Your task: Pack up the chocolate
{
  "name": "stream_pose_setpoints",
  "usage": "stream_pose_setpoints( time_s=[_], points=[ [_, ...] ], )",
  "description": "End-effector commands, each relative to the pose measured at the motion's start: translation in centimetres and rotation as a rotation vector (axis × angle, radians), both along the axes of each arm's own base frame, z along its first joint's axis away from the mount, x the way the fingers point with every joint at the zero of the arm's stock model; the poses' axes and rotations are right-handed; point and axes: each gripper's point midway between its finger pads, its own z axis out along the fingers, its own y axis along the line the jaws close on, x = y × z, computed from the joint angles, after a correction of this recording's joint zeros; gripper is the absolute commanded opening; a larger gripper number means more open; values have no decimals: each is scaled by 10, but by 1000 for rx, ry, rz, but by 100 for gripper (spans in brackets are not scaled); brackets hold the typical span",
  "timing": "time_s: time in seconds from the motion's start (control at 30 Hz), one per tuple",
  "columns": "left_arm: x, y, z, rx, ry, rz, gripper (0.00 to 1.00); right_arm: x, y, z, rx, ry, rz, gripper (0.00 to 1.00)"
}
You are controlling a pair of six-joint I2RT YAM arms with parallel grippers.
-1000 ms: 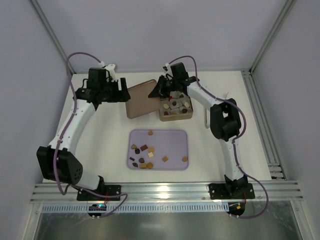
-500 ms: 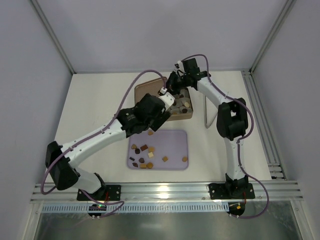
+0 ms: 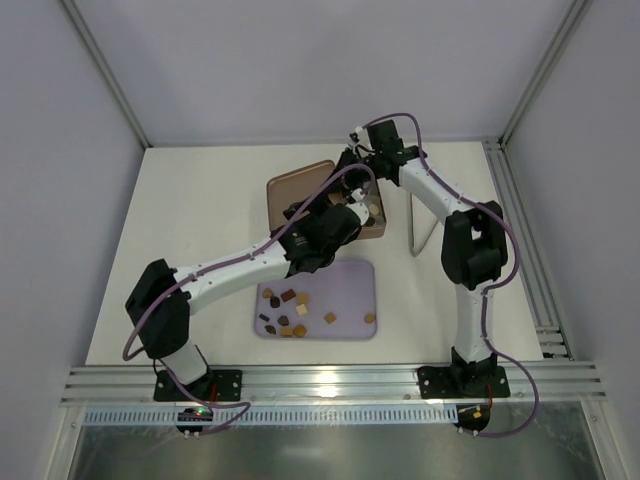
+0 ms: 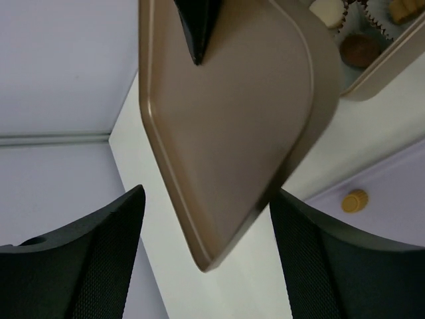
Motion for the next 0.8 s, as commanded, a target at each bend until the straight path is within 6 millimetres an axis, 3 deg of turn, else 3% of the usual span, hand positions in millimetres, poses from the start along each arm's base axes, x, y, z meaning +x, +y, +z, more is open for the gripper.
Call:
stream_pose_setpoints(
  time_s=[0.0, 0.1, 0.2, 0.27, 0.43, 0.47, 0.5, 0.6, 0.63, 0.77],
  points=[
    [19, -2, 17, 29, -107, 22, 73, -13, 1, 41, 66, -62, 27, 4],
    [23, -6, 11, 38, -104, 11, 65, -16, -2, 42, 69, -59, 27, 4],
    [26, -6, 11, 41, -120, 19, 48, -18, -2, 43, 78, -51, 30, 4],
    [27, -6, 11, 51, -130, 23, 42, -19, -3, 44, 87, -54, 30, 4],
    [31, -7, 16, 54, -155, 19, 11, -18, -4, 47, 100, -56, 27, 4],
    [31, -7, 19, 50, -159, 16, 0, -18, -4, 48, 103, -60, 27, 5],
    [31, -7, 20, 46, -162, 15, 0, -19, -4, 50, 104, -66, 30, 7],
    [31, -10, 29, 23, -171, -1, 0, -16, -6, 53, 106, -89, 19, 28],
    [32, -11, 34, 10, -175, -3, 0, -14, -7, 55, 111, -106, 11, 42],
    [31, -14, 47, -59, -151, -23, 0, -4, -22, 63, 136, -153, -46, 69]
  ],
)
